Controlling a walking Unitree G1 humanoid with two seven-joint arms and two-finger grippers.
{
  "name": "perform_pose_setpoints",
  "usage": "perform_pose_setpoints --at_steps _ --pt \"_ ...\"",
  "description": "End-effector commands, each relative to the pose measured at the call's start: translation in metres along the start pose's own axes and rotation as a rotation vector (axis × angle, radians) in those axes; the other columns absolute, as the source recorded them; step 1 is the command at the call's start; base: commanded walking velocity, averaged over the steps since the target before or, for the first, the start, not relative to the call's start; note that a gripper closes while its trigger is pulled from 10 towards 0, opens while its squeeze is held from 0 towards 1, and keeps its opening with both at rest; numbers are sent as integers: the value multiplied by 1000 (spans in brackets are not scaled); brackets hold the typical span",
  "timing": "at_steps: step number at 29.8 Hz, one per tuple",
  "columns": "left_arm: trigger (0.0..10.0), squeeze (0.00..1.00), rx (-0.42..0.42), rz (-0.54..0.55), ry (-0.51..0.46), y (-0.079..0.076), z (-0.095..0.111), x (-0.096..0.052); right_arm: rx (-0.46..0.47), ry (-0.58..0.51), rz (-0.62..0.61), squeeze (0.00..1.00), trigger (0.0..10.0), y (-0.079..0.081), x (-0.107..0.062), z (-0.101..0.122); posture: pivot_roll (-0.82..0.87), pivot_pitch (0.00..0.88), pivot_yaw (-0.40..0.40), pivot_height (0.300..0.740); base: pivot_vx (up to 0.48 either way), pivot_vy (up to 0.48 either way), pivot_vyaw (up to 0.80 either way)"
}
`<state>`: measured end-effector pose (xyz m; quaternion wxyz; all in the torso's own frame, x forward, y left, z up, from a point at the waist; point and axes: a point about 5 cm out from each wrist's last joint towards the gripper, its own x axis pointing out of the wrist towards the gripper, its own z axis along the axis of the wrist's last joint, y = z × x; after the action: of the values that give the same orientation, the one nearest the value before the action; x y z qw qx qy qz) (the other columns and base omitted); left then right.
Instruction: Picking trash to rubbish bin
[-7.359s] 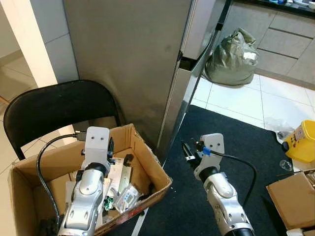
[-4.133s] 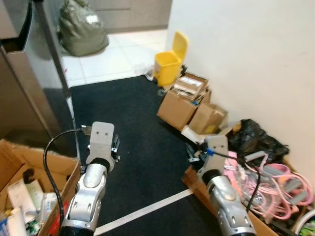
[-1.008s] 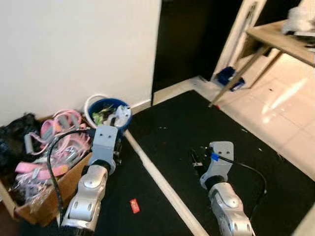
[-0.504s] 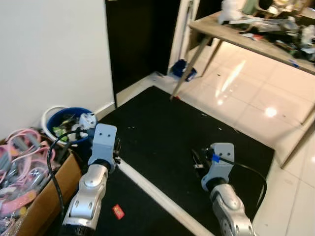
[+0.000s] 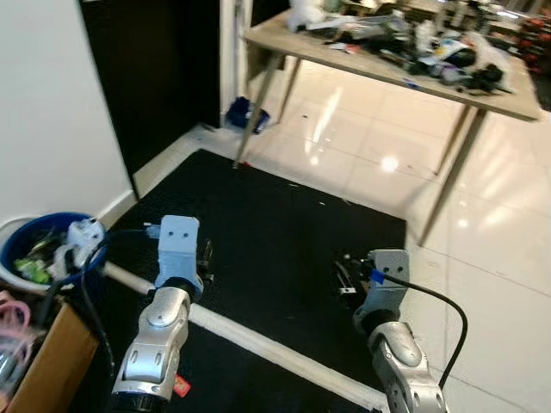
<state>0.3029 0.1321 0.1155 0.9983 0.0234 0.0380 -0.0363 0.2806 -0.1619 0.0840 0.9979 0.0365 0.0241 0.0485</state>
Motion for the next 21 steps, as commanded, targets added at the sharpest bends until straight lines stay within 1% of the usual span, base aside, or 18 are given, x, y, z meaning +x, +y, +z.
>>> perform_pose_setpoints --at_steps 1,6,7,9,21 --pt "10000 0 20 -29 -11 -6 0 -2 -14 12 -14 0 10000 -4 -3 -3 -26 111 -54 740 0 0 0" --pt "10000 0 12 -50 -16 -8 0 -5 -30 -5 -6 0 10000 -2 -3 -1 -27 112 -55 740 0 0 0" --pt "10000 0 -7 -63 -14 -9 0 -6 -34 -9 -5 0 10000 -1 -3 0 -27 120 -57 740 0 0 0" --pt "10000 0 -13 -64 -15 -9 0 -6 -36 -10 -5 0 10000 -1 -3 0 -27 120 -57 740 0 0 0" --pt "10000 0 -22 -75 -18 -10 2 -5 -39 -9 2 0 10000 -1 -3 0 -28 123 -59 740 299 0 0"
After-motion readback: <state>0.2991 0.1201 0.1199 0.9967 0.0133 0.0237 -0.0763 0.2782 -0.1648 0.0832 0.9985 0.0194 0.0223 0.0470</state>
